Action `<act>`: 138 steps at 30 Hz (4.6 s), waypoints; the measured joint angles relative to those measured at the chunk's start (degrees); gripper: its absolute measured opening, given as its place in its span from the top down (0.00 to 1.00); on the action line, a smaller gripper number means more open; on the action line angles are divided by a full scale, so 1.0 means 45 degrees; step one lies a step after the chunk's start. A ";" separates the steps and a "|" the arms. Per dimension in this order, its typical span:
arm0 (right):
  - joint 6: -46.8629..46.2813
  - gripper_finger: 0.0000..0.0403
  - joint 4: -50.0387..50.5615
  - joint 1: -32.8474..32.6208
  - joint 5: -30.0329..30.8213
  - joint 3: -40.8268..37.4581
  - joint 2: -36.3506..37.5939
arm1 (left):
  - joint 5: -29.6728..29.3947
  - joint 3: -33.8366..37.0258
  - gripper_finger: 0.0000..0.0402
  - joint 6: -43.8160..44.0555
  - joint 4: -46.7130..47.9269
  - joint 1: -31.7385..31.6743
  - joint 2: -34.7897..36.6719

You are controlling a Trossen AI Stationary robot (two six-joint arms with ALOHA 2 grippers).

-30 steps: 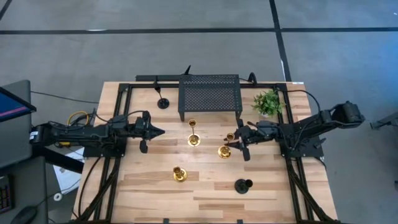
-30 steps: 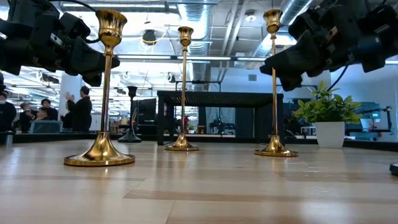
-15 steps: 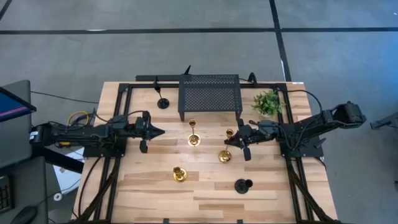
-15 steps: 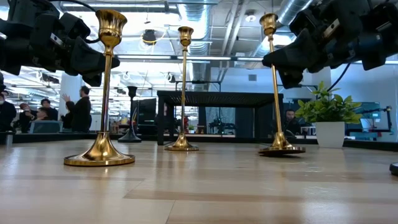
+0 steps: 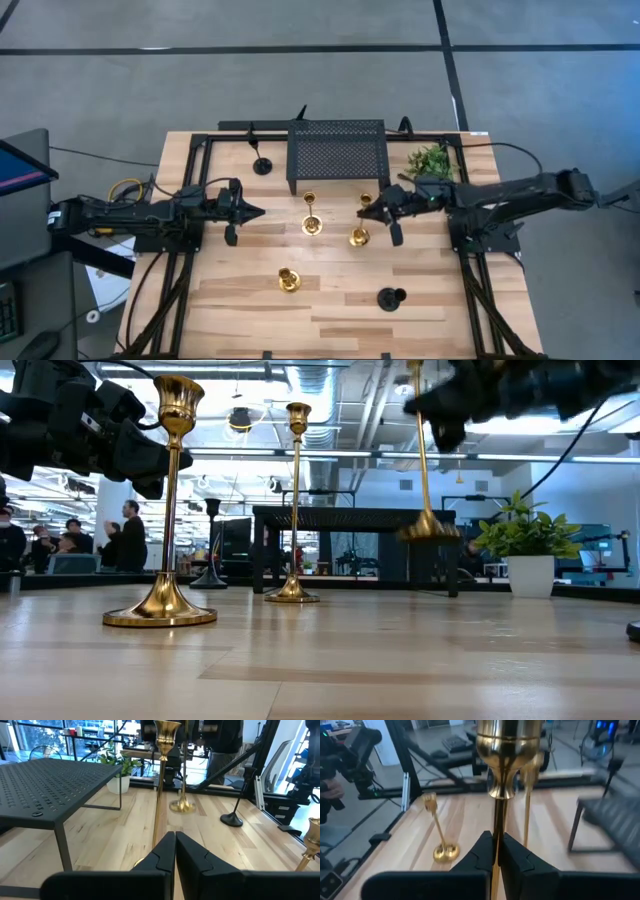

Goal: Pick & Place candle stick holders
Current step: Put the middle right gold candle holder on the shelf

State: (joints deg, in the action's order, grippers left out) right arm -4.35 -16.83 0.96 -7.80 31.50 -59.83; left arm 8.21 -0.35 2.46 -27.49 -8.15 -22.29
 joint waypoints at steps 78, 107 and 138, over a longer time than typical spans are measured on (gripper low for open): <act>0.2303 1.00 0.3583 1.1996 -0.5530 0.7487 -0.4896 | -0.0005 0.0002 0.97 -0.0005 0.0000 0.0002 -0.0002; 0.2841 1.00 0.2541 1.1319 -0.4634 0.7458 -0.5626 | -0.0005 -0.0003 0.97 -0.0005 0.0000 0.0001 0.0002; 0.2755 1.00 0.3614 1.1471 -0.4627 0.7434 -0.4886 | -0.0005 0.0001 0.97 -0.0005 -0.0004 -0.0001 -0.0406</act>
State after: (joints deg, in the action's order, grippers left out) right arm 8.05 -0.57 52.58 -28.62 64.95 -81.82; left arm 8.19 -0.34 2.44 -27.51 -8.16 -24.12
